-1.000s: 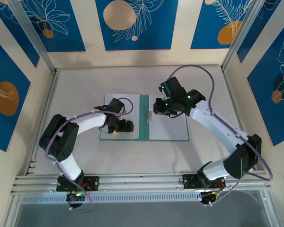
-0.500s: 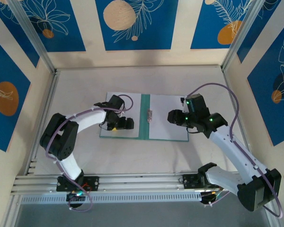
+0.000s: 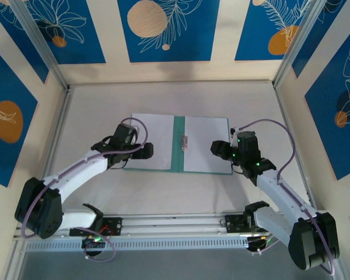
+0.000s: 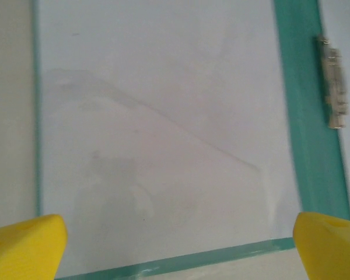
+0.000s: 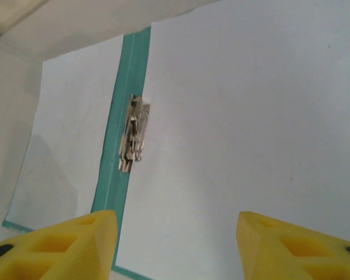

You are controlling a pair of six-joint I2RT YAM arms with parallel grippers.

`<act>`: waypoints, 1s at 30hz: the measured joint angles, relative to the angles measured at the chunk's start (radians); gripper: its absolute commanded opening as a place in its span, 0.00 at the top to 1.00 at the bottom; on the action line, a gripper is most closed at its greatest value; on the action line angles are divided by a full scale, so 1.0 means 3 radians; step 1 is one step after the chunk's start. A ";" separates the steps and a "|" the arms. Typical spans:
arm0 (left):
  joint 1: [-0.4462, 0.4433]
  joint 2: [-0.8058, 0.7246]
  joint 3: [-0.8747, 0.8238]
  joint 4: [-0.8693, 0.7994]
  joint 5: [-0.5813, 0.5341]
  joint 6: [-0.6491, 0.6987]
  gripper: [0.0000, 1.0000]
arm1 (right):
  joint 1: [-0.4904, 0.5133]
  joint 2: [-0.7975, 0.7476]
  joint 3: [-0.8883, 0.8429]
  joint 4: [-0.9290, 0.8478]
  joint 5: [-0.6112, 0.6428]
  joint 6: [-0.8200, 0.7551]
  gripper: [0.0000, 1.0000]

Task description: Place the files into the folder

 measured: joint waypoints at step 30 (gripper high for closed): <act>0.0678 -0.0841 -0.1336 0.0402 -0.0006 -0.0888 0.03 | 0.0188 0.1101 0.0169 0.0429 -0.0295 0.0039 0.44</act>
